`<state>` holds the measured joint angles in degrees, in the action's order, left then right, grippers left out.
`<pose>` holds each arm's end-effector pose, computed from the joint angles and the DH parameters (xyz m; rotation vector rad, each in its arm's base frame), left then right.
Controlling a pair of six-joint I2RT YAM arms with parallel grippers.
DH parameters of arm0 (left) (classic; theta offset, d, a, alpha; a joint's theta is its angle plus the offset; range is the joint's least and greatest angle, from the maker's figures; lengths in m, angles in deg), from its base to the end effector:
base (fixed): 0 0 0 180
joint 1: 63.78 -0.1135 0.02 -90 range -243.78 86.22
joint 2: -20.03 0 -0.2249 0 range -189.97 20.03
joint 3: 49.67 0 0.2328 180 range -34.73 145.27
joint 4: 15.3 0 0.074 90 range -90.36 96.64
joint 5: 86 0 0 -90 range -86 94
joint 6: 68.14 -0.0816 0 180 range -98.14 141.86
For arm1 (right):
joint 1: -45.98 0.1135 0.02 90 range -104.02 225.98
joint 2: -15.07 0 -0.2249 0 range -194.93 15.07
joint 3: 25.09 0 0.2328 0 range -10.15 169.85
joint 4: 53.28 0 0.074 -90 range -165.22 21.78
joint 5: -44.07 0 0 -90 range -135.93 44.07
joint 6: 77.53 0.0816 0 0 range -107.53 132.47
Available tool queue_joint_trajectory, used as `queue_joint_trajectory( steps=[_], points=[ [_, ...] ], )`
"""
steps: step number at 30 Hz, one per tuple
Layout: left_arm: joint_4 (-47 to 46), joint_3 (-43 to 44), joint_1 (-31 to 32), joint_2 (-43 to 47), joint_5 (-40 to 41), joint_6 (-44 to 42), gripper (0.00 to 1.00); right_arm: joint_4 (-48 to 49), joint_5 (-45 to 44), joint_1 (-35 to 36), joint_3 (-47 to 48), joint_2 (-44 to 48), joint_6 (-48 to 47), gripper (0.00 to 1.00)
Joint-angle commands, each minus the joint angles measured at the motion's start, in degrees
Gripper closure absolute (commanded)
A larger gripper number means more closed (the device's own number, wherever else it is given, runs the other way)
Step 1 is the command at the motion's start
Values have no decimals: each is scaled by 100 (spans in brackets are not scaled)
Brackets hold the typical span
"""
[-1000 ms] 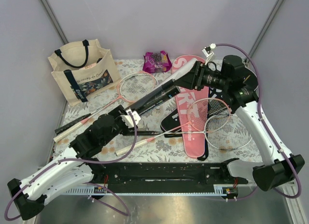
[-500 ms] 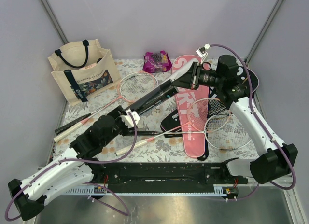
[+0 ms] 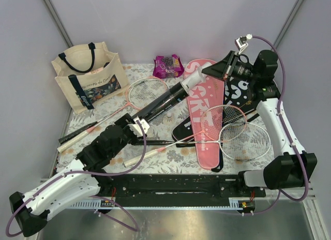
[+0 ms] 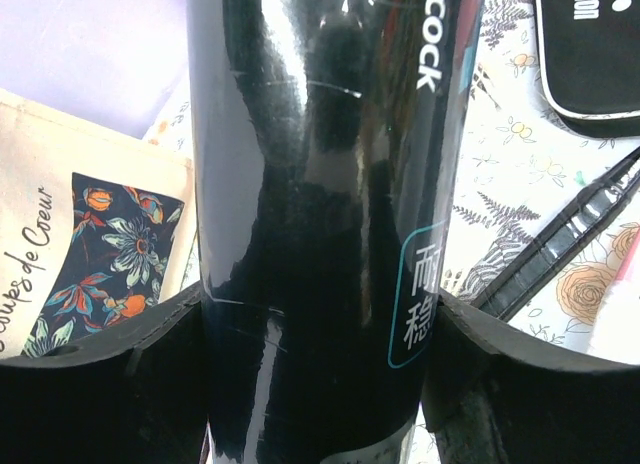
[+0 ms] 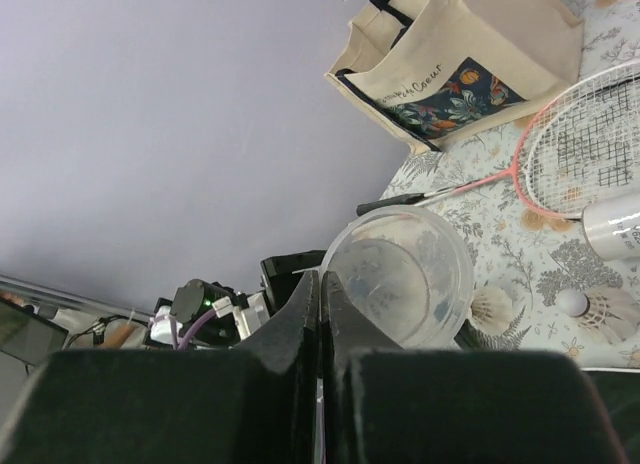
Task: Pack up the badminton gear
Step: Open the lid of the shuttle tube, then place the lid on the racket bag.
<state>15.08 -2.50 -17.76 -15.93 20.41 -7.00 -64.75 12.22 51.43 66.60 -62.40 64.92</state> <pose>0.1625 -0.1352 0.2408 0.9909 1.6116 0.0687 0.3058 0.0988 0.3958 -0.2087 1.7609 1.5230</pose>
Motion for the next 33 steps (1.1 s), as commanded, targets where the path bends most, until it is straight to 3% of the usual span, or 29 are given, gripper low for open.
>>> queue_joint_trajectory(
  steps=[1,4,7,11,20,25,28,30,33],
  points=[
    [-349,82,-14,177,311,161,60,244,-197,-53,112,-57,-206,100],
    [-384,152,-14,248,556,249,60,-1256,-1170,-53,103,-285,-1400,100],
    [-437,205,-14,309,1048,337,60,-1839,-2471,-53,-72,-601,-2368,100],
    [-516,223,-14,537,1584,407,59,-1911,-3458,-53,-134,-1225,-2809,97],
    [-595,214,-23,1179,2429,566,58,-1489,-4461,-1,340,-2833,-2810,89],
    [-332,213,-23,1311,2508,750,58,-2147,-4479,184,675,-2985,-2898,77],
    [-138,240,-14,1399,2456,987,58,-2279,-4645,543,473,-2722,-2994,54],
    [-68,231,-14,1478,2438,1101,58,-2420,-4891,894,368,-2589,-2995,47],
    [-15,284,-23,1601,2455,1163,58,-2246,-4709,1378,122,-2422,-2767,45]
  ],
)
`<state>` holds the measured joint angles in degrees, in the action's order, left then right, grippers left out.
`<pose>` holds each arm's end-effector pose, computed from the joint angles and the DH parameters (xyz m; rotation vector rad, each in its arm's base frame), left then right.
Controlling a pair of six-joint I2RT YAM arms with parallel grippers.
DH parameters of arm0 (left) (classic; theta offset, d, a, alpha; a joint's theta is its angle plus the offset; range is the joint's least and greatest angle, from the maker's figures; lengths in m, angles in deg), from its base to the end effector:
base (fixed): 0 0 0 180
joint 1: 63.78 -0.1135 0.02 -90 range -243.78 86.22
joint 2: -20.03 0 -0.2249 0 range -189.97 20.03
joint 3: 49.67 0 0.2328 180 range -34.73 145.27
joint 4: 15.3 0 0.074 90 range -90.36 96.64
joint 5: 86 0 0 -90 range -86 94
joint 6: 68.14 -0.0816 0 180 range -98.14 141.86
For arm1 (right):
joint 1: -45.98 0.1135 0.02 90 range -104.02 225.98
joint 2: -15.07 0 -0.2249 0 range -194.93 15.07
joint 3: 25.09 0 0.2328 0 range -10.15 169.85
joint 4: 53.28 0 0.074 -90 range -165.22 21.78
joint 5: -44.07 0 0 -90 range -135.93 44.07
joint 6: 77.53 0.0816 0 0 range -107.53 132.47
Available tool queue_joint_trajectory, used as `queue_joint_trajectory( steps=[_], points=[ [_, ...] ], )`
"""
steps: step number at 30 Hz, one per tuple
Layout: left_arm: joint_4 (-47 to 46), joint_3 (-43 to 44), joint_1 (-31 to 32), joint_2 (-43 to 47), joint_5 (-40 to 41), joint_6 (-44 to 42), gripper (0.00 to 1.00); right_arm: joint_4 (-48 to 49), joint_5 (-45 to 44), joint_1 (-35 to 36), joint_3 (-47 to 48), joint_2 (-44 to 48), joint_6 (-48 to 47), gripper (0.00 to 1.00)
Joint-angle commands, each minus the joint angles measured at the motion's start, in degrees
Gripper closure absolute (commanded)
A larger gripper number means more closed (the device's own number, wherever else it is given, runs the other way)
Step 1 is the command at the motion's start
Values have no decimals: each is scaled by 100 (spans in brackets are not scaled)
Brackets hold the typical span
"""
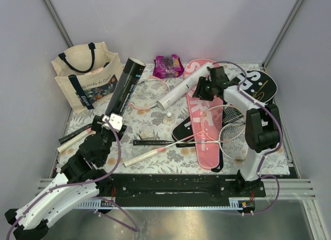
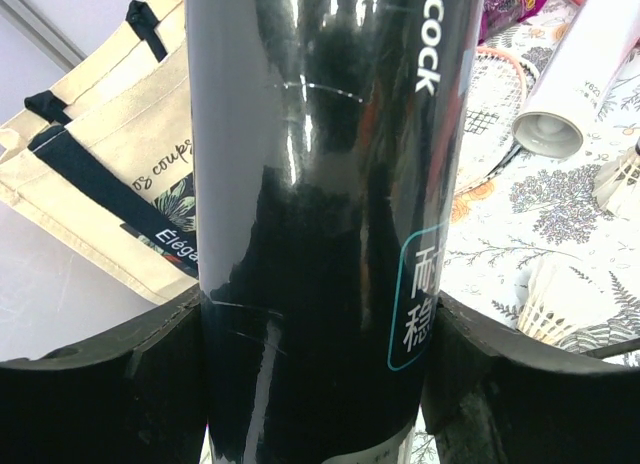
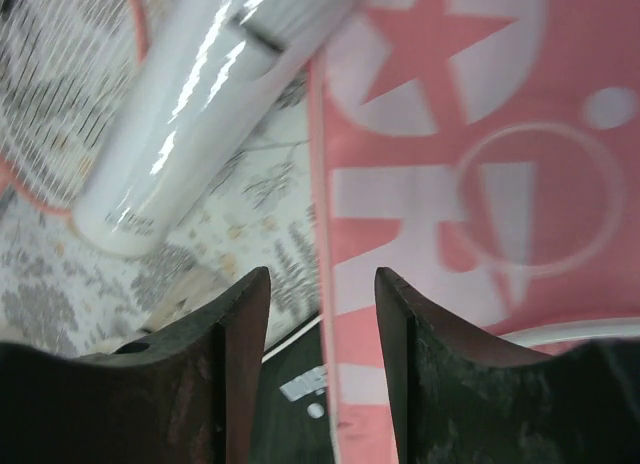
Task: Pack up the badminton gear
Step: Place the lid on the racket bag, then pick up the shuttlecock at the center of the board.
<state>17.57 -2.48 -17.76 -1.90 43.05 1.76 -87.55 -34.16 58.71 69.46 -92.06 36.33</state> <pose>0.1468 -0.0780 0.2786 0.4577 1.6158 0.2394 0.4047 0.1085 0.1655 0.1373 2.4326 0.5404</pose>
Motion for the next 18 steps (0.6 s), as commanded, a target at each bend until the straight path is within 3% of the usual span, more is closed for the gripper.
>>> queue_joint_trajectory(
  steps=[1,9,18],
  points=[
    [-247,308,-14,224,182,296,58,183,96,834,-261,605,189,45],
    [-211,502,-14,418,130,191,58,1193,97,2259,-745,1010,857,43],
    [-168,115,-14,927,33,243,57,1871,905,2866,-816,413,1191,39]
  ],
)
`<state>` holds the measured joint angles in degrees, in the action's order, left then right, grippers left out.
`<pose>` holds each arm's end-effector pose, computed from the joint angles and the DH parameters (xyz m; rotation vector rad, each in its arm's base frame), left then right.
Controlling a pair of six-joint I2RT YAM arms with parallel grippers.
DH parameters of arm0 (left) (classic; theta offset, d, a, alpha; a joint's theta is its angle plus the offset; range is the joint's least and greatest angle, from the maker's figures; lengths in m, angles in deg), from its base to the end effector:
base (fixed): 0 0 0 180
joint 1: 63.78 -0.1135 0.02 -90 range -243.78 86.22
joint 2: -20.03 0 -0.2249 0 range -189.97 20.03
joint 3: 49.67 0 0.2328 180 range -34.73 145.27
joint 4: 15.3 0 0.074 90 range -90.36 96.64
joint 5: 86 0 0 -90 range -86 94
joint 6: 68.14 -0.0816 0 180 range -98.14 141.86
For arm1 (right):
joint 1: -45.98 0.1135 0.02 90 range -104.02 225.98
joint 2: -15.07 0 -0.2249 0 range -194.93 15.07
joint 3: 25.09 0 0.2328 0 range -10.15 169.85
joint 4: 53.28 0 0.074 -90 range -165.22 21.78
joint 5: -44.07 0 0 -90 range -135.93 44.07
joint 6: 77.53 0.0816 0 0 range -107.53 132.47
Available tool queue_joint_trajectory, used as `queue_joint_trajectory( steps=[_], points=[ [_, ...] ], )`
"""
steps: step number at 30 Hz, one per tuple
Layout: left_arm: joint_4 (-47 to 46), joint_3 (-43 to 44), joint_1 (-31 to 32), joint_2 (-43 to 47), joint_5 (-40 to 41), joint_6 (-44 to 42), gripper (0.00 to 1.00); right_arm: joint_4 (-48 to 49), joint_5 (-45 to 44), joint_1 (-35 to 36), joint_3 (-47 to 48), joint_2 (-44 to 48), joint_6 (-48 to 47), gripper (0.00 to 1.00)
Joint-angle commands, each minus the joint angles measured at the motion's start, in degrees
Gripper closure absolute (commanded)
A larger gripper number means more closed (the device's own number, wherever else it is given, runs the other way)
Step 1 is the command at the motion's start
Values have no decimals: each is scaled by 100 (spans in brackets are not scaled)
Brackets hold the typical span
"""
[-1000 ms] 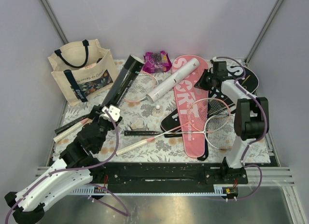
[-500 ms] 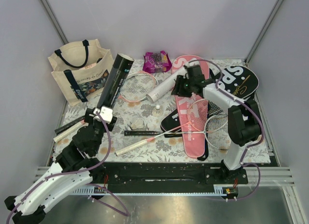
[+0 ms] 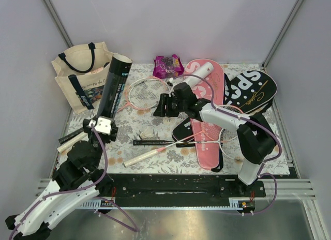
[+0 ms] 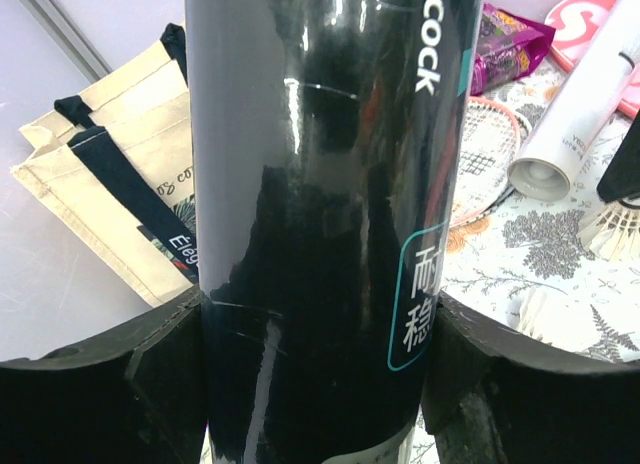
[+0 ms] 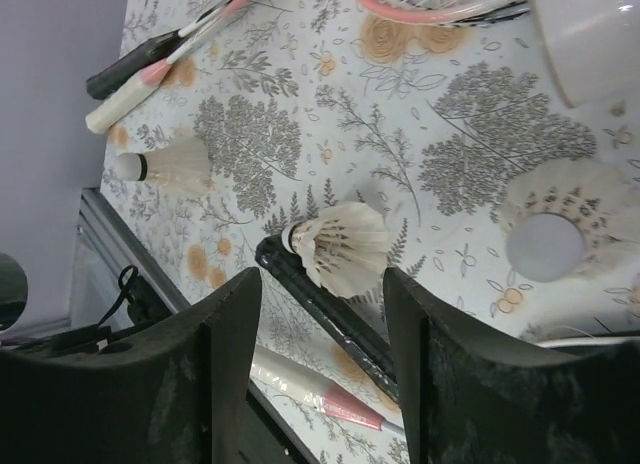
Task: Pack up the badminton gear
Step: Pick up the shuttlecock at the center of the board.
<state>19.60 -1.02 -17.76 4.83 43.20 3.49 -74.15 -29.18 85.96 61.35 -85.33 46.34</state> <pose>0.1304 -0.0609 0.2973 0.3597 1.5518 0.1697 0.3001 0.2824 0.1917 -0.3045 2.3279 1.0102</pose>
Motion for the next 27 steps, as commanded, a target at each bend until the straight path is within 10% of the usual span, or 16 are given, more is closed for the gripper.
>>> queue_joint_trajectory(
  steps=[1,13,23,27],
  points=[
    [-362,-58,-14,289,0,79,57,741,512,167,-14,-322,208,39],
    [-151,-198,-14,369,-596,141,56,1015,1313,598,346,-1385,489,42],
    [-195,-251,-14,421,-1055,71,57,936,1181,589,285,-1009,261,94],
    [-151,-251,-14,544,-1387,62,57,691,971,440,241,-491,103,100]
  ],
)
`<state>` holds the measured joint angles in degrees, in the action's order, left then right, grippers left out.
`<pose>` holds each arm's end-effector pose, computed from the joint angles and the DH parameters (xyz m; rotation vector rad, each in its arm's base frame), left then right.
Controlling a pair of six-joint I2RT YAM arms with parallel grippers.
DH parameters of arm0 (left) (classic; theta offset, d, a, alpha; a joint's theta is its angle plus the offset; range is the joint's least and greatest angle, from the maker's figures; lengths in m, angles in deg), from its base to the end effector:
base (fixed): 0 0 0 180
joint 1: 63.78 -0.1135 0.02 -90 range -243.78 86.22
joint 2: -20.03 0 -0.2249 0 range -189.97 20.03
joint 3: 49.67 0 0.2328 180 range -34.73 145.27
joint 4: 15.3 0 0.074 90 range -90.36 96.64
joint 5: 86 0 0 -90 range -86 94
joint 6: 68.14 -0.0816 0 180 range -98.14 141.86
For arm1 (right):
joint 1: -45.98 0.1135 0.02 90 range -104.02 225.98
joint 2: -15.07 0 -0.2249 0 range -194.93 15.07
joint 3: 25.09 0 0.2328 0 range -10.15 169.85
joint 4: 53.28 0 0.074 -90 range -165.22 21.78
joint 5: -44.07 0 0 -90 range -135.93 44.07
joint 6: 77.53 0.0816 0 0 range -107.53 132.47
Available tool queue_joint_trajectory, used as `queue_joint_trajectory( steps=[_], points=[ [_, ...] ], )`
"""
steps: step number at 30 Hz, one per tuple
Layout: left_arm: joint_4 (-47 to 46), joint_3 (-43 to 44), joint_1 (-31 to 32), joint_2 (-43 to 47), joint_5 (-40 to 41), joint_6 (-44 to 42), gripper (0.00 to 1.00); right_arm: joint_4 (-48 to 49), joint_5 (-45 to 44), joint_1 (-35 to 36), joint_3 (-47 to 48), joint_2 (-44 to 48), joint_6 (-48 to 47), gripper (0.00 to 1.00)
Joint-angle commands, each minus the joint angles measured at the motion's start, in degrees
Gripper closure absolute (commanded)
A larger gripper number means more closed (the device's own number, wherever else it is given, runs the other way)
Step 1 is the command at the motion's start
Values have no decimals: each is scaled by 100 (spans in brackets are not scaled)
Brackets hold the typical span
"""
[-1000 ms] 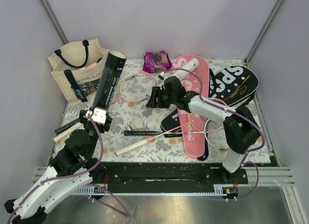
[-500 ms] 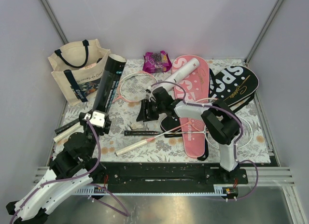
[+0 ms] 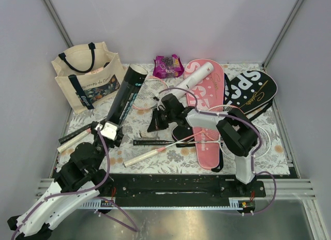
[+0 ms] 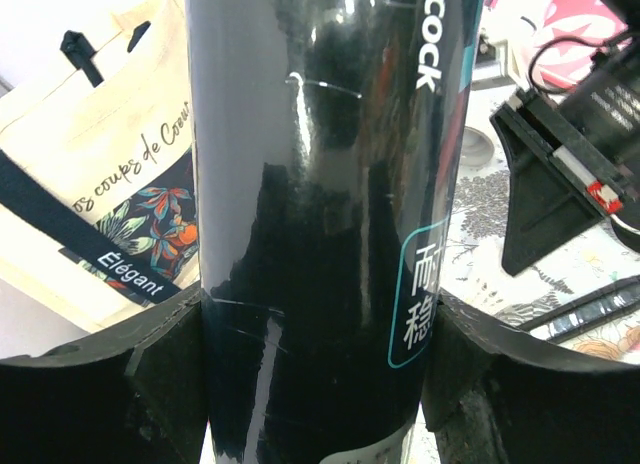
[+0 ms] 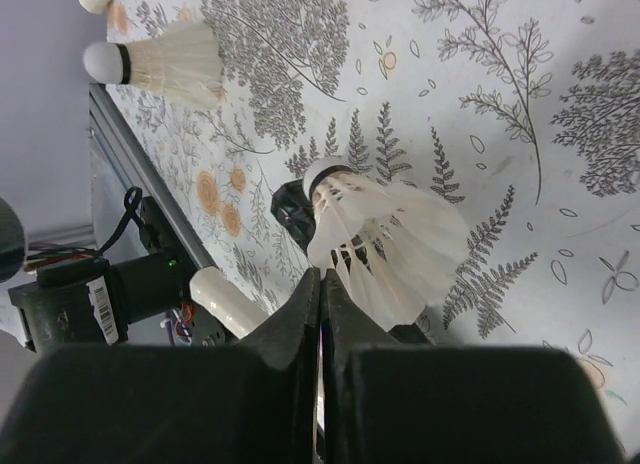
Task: Pack up the badminton gear
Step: Pick up the shuttlecock at the center of the board, then place the shuttlecock at the shuttle tube.
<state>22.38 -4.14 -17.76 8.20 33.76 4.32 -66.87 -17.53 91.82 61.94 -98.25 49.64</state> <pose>0.1250 -0.0712 0.2787 0.5003 1.5527 0.0445 0.2715 0.3352 0.1234 -0.4856 2.4790 1.2527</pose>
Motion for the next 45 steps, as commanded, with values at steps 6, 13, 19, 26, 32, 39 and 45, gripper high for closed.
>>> queue_joint_trajectory(
  steps=[6,13,19,26,32,39,45],
  points=[
    [-473,-106,-14,436,-1559,-451,57,-1117,-783,-663,217,2162,-1061,100],
    [-227,0,-14,314,-2351,-961,57,-2137,-1564,-1236,235,4096,-2650,100],
    [204,131,-14,103,-2765,-1550,56,-2656,-1645,-1253,261,5678,-4128,100],
    [389,290,-14,-231,-2651,-1928,56,-3560,-1206,-1253,621,6524,-4955,100],
    [319,308,-23,-267,-2888,-2025,56,-4107,-538,-1245,683,6814,-5281,100],
    [283,263,-14,-223,-3169,-2078,57,-4265,506,-1245,569,6674,-5299,100],
    [169,290,-23,-319,-3301,-2078,57,-4257,1624,-1245,560,6147,-5106,100]
  ],
)
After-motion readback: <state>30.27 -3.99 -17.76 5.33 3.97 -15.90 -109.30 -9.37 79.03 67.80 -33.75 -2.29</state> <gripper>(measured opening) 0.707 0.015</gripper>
